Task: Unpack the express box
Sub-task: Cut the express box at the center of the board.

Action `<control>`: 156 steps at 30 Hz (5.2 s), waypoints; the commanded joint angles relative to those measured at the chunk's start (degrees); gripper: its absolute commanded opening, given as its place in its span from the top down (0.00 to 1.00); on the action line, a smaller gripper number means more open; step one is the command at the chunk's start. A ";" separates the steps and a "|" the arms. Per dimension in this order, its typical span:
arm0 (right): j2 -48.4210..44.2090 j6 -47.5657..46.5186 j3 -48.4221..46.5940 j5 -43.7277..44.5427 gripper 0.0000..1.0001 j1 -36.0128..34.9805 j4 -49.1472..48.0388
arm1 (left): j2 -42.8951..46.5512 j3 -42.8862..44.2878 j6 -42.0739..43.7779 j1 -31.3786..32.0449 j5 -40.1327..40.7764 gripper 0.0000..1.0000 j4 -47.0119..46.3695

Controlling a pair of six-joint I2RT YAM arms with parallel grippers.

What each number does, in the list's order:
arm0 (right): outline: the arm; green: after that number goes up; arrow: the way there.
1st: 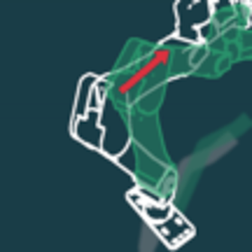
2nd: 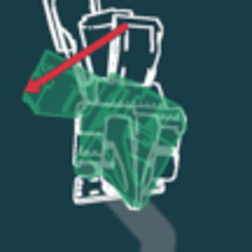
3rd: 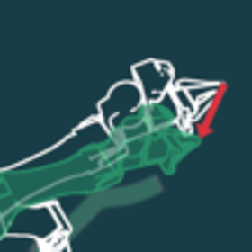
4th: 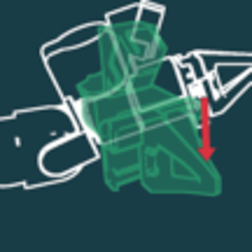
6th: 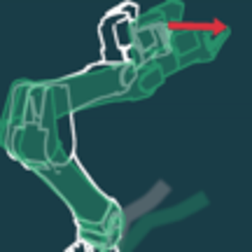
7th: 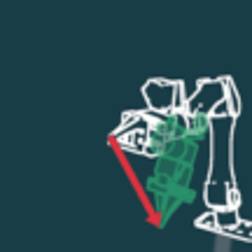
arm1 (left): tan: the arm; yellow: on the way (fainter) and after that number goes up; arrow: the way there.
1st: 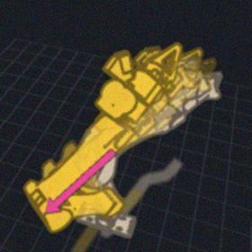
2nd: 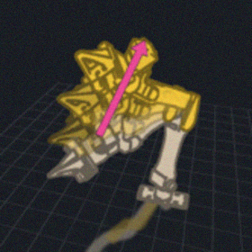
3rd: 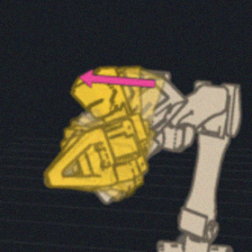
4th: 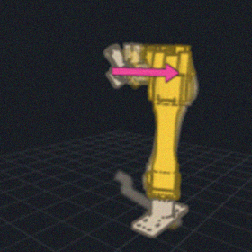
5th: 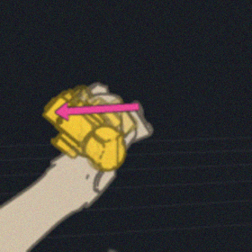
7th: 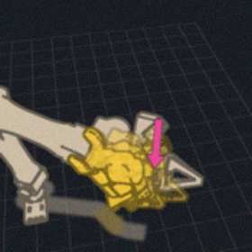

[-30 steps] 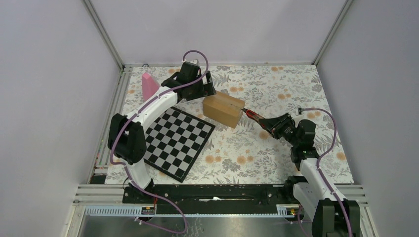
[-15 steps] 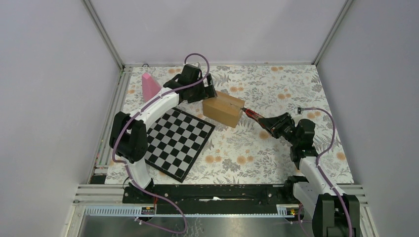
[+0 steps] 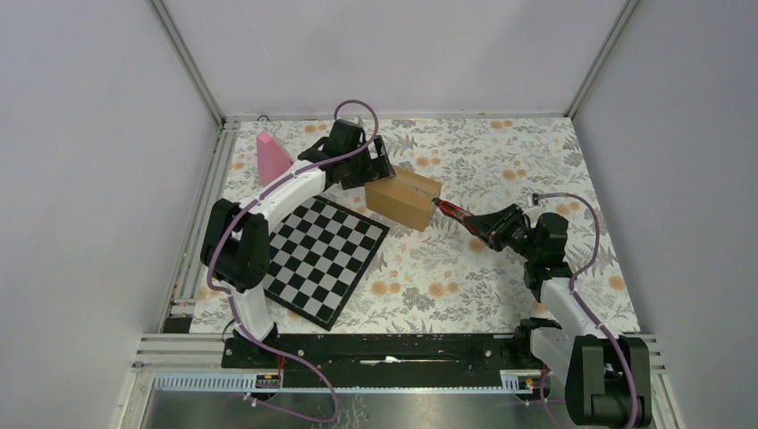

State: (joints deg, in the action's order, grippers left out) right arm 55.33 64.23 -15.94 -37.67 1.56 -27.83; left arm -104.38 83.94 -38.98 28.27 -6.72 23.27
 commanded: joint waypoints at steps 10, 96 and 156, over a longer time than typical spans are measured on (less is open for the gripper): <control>7.74 1.28 -4.57 -9.78 1.00 -1.09 -6.03 | -0.52 -1.13 -3.22 0.76 -2.92 0.11 -4.73; 0.40 1.67 0.44 0.43 1.00 -8.60 -11.35 | 0.80 -0.08 -46.53 13.37 16.44 0.60 12.65; -9.56 6.74 2.65 4.01 1.00 -3.10 1.33 | 4.89 -2.76 -46.26 12.51 15.95 0.50 10.48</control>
State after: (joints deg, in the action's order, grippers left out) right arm 45.91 70.59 -13.19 -32.32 -1.69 -22.98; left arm -101.62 81.21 -83.64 41.08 9.41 34.76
